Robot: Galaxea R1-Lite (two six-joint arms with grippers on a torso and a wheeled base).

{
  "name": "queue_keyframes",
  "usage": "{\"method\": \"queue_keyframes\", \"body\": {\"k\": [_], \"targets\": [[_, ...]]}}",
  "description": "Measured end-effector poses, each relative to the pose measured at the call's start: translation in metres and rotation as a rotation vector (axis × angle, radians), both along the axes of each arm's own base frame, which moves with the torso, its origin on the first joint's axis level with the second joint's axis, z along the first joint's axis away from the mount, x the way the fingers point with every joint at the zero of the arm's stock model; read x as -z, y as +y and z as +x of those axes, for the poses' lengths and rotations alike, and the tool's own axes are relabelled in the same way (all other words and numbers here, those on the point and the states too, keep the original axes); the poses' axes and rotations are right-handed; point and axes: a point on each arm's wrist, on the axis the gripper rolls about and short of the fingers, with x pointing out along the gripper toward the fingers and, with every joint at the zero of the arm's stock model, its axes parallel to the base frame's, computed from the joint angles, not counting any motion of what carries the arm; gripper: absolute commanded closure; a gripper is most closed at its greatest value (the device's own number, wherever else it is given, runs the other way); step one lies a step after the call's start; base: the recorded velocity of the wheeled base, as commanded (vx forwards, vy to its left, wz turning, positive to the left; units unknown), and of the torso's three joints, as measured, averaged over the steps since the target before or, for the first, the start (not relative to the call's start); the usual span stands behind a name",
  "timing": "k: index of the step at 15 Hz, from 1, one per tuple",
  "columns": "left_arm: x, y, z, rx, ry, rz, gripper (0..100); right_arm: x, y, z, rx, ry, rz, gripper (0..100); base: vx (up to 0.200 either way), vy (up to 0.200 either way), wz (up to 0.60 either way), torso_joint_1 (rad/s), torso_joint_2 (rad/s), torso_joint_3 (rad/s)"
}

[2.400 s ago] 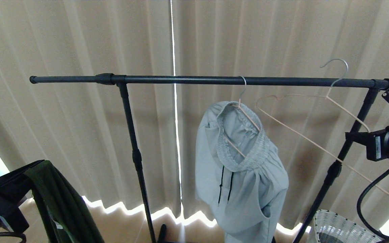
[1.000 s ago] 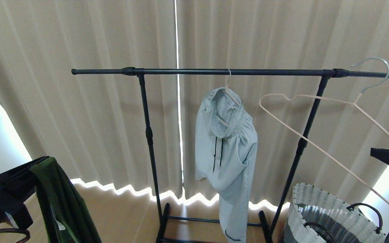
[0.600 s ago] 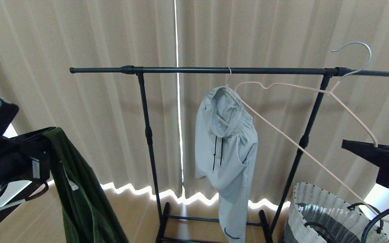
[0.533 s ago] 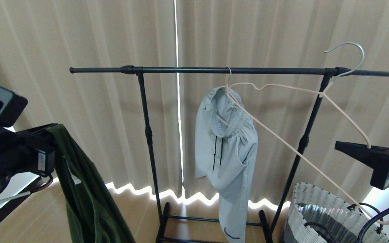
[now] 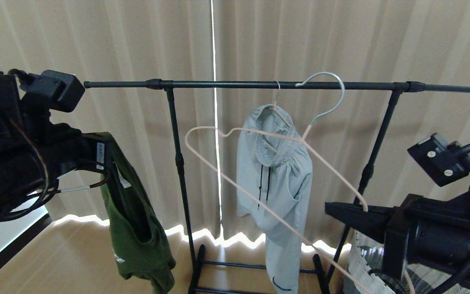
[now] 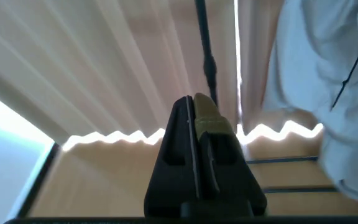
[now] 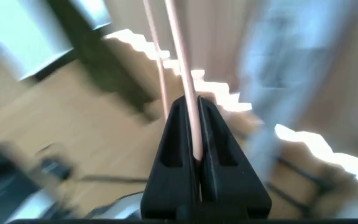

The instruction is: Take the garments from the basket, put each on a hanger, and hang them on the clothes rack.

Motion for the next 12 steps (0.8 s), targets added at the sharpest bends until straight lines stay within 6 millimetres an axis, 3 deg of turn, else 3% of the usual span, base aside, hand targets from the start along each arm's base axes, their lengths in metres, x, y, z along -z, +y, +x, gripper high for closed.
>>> {"method": "queue_keyframes", "body": {"k": [5, 12], "targets": [[-0.005, -0.016, 0.026, -0.048, -0.013, -0.093, 100, 0.008, 0.03, -0.021, -0.157, 0.042, -0.005, 100, 0.0, 0.0, 0.0, 0.0, 0.0, 0.0], [-0.004, -0.03, 0.022, 0.004, 0.002, -0.086, 100, 0.012, 0.059, -0.004, -0.106, -0.006, 0.011, 100, 0.0, 0.0, 0.0, 0.0, 0.0, 0.0]]}}
